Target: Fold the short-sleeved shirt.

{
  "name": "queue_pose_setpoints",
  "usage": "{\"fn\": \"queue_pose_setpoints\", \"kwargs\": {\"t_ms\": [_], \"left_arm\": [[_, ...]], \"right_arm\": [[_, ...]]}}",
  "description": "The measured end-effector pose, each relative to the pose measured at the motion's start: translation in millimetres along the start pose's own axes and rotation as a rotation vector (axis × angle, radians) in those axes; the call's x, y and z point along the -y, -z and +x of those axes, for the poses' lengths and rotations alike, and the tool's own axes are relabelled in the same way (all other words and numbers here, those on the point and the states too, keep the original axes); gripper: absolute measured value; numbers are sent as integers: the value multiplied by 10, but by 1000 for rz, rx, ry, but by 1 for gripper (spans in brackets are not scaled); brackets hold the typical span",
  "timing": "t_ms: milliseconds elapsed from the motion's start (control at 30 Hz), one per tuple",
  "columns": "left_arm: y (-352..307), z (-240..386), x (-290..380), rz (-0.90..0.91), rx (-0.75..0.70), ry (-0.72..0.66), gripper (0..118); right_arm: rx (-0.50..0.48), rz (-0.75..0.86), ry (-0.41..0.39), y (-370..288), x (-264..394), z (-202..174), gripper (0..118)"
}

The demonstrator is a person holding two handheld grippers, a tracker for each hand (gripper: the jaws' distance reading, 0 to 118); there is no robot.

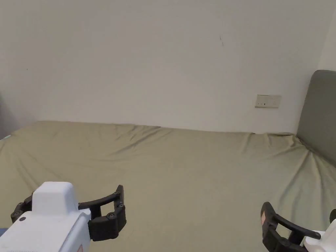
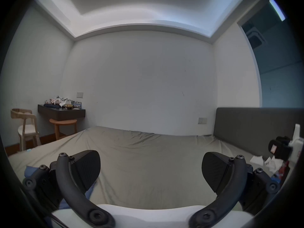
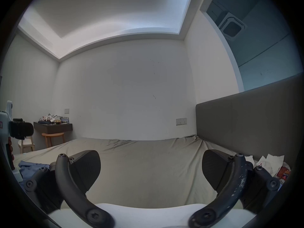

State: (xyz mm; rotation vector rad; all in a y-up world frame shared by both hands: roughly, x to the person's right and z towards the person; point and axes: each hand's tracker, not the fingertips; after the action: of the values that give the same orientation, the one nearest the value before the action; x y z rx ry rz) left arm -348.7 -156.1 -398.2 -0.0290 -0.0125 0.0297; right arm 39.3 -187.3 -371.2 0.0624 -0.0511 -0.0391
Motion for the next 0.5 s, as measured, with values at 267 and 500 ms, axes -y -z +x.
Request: {"fn": "queue_pose_setpoints", "kwargs": {"t_ms": [267,500], "left_arm": [[-57,191,35,-24,6,58,118],[-55,153,57,-50,5,-22,118]], "right_arm": [[-3,16,-9,58,-88,-44,118],[-14,5,-19,59,-61,-52,118]]}}
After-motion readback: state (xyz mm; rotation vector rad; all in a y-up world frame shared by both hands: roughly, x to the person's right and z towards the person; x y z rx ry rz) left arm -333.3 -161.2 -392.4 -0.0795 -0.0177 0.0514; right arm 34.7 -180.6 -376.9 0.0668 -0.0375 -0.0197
